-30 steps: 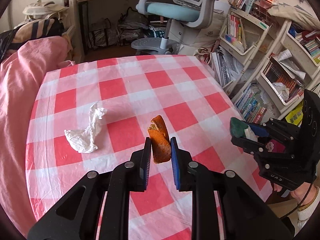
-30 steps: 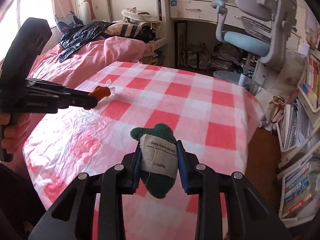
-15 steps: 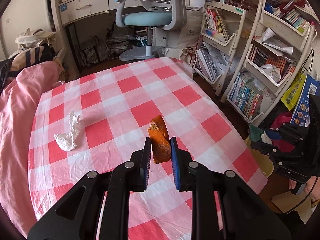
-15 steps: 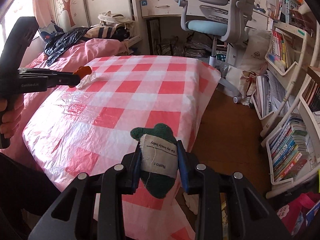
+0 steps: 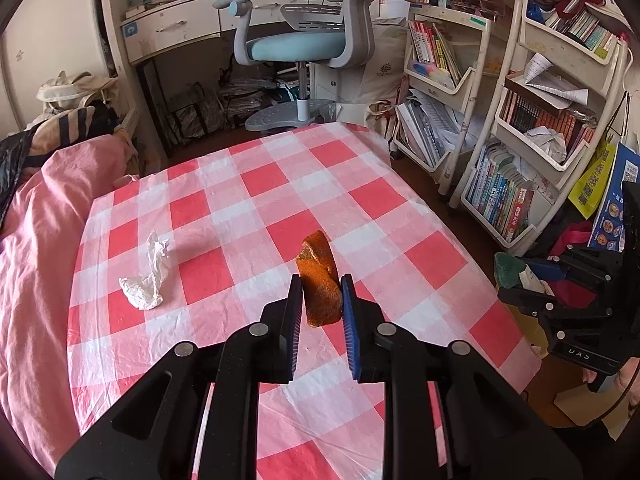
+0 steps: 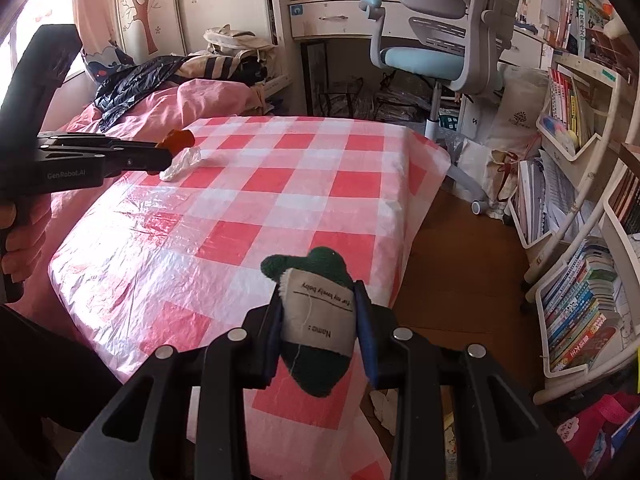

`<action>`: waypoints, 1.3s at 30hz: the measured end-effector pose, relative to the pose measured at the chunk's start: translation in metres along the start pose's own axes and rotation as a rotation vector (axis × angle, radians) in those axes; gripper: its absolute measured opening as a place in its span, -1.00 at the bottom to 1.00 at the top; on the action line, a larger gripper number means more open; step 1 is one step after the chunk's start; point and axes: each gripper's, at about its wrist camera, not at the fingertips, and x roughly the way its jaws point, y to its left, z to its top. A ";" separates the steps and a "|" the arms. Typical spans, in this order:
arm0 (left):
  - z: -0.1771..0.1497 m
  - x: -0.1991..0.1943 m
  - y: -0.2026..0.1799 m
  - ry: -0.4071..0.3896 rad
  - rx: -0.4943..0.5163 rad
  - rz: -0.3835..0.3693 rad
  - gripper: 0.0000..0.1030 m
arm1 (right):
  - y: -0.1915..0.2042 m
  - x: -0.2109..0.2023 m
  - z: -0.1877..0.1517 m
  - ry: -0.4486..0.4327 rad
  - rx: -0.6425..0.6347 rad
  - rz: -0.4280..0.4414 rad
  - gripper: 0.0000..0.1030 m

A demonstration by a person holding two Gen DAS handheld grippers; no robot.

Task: Collect trash
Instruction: 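Carry the plush toy in the right tool and carrot in the left tool over the bin, then open both tools above the yellow bin to drop plush toy and carrot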

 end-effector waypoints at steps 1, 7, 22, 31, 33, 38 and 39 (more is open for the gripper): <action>0.001 0.000 0.001 0.001 -0.005 0.002 -0.65 | 0.003 0.000 0.003 -0.007 -0.004 0.007 -0.36; 0.004 -0.001 -0.003 -0.006 -0.018 0.005 -0.65 | 0.008 -0.007 0.003 -0.031 -0.016 0.012 -0.36; -0.007 -0.012 -0.097 0.015 0.043 -0.105 -0.65 | -0.075 -0.055 -0.066 0.029 0.132 -0.139 -0.34; 0.004 0.009 -0.211 0.078 0.258 -0.217 -0.65 | -0.124 -0.069 -0.122 0.062 0.270 -0.191 -0.33; 0.008 0.018 -0.240 0.095 0.314 -0.241 -0.65 | -0.134 -0.068 -0.130 0.070 0.285 -0.193 -0.33; 0.015 0.059 -0.309 0.219 0.422 -0.356 -0.59 | -0.157 -0.059 -0.145 0.108 0.321 -0.218 -0.18; 0.015 0.067 -0.321 0.233 0.440 -0.354 -0.54 | -0.161 -0.059 -0.149 0.119 0.339 -0.228 -0.17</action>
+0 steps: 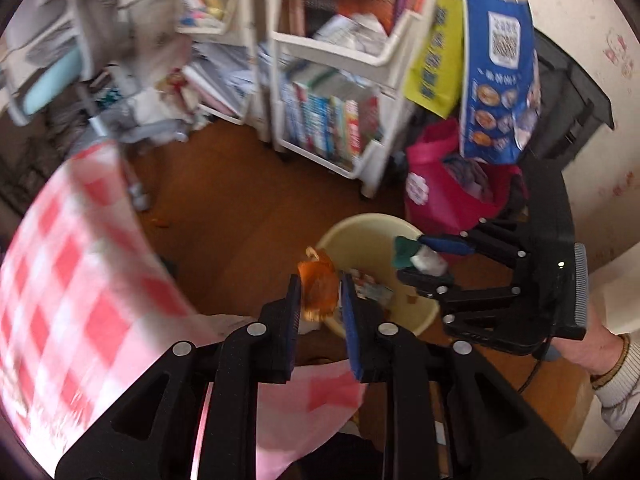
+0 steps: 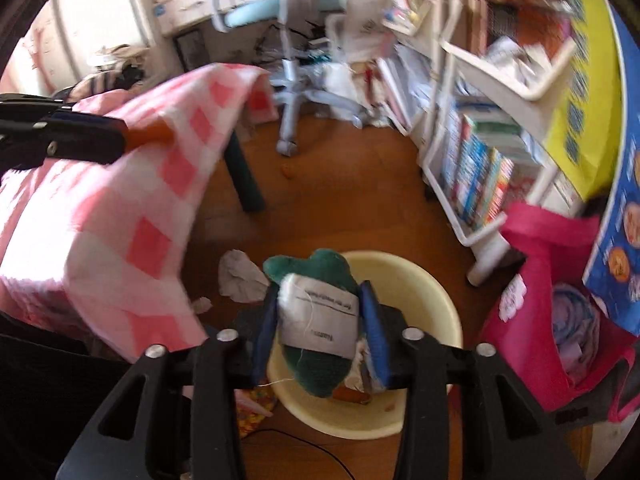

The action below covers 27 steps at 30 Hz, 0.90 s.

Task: Collect trash
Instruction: 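Open both tools above the yellow bin to drop plush toy and carrot, then move both open tools back over the table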

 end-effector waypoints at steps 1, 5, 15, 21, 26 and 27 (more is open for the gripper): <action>0.005 0.006 -0.005 0.005 0.009 0.027 -0.31 | -0.007 0.001 -0.002 0.007 0.017 -0.006 -0.16; 0.005 -0.005 -0.009 -0.069 0.000 0.106 0.29 | -0.024 -0.009 -0.011 0.004 0.061 -0.032 -0.10; -0.077 -0.092 0.102 -0.210 -0.277 0.419 0.72 | 0.056 -0.022 0.036 -0.141 -0.072 0.059 0.23; -0.147 -0.156 0.202 -0.253 -0.516 0.582 0.85 | 0.162 -0.014 0.086 -0.195 -0.252 0.132 0.41; -0.202 -0.190 0.272 -0.284 -0.722 0.668 0.85 | 0.240 -0.018 0.121 -0.212 -0.383 0.161 0.50; -0.215 -0.194 0.283 -0.298 -0.766 0.677 0.85 | 0.255 -0.019 0.126 -0.217 -0.401 0.165 0.53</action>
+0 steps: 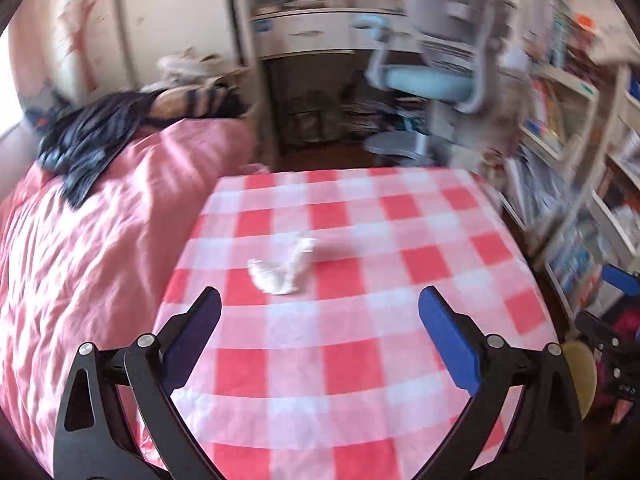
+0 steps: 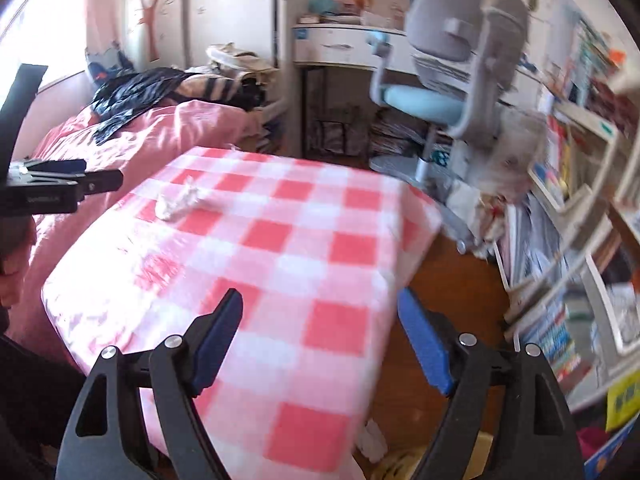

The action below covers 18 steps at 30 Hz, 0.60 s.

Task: Collect trash
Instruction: 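Move both open tools back over the table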

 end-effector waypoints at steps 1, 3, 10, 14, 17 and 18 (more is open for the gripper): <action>-0.003 0.003 0.016 0.000 -0.036 0.015 0.85 | 0.010 0.003 0.007 -0.007 -0.010 0.005 0.53; -0.007 0.011 0.046 0.032 -0.091 0.076 0.85 | 0.027 0.010 0.014 -0.030 -0.004 0.018 0.54; -0.006 0.006 0.092 -0.014 -0.135 0.121 0.85 | 0.077 0.042 0.014 0.007 -0.083 0.046 0.54; -0.006 0.014 0.103 0.017 -0.155 0.123 0.85 | 0.095 0.050 0.016 0.032 -0.137 0.043 0.54; -0.004 0.012 0.110 0.000 -0.196 0.096 0.85 | 0.108 0.060 0.013 0.066 -0.194 0.044 0.54; -0.004 0.012 0.110 0.000 -0.196 0.097 0.85 | 0.111 0.062 0.012 0.075 -0.210 0.046 0.54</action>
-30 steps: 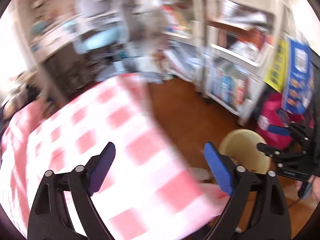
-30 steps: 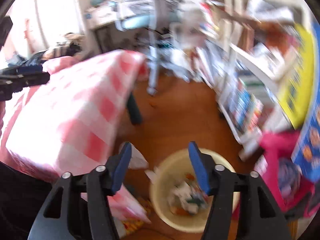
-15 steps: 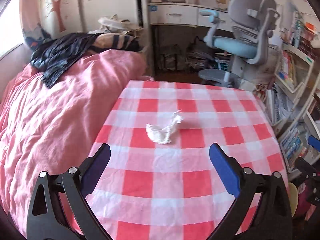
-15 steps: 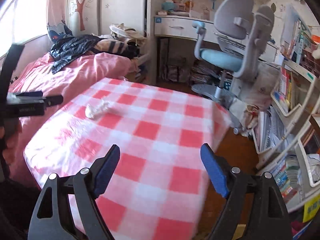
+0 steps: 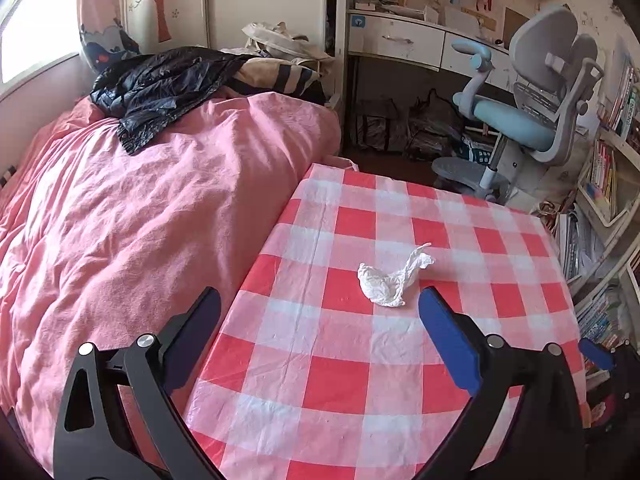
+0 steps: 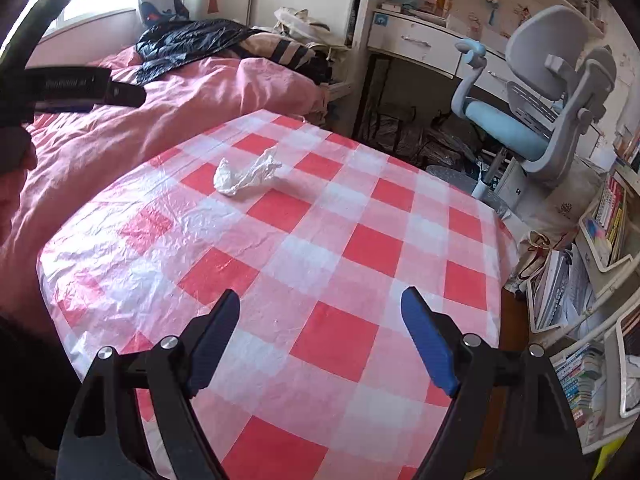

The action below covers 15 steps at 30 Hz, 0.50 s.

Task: Collect trash
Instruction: 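Move both open tools back over the table, then grasp the small crumpled white tissue with the right tool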

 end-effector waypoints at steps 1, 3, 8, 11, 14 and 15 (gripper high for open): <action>0.000 0.001 -0.001 0.011 0.004 0.001 0.86 | 0.003 0.002 0.000 0.007 -0.014 0.004 0.54; 0.001 0.002 -0.001 0.022 0.011 -0.007 0.86 | 0.008 0.004 0.000 0.015 -0.039 0.010 0.55; 0.002 0.003 0.001 0.028 0.003 -0.016 0.86 | 0.015 0.006 0.000 0.013 -0.054 0.026 0.60; 0.001 0.007 0.006 0.033 -0.014 -0.018 0.86 | 0.014 0.009 0.006 -0.002 -0.012 0.046 0.61; -0.002 0.019 0.015 0.071 -0.041 0.001 0.86 | 0.017 0.016 0.014 -0.008 0.007 0.056 0.61; -0.002 0.022 0.019 0.078 -0.058 -0.005 0.86 | 0.020 0.019 0.017 -0.008 0.010 0.064 0.61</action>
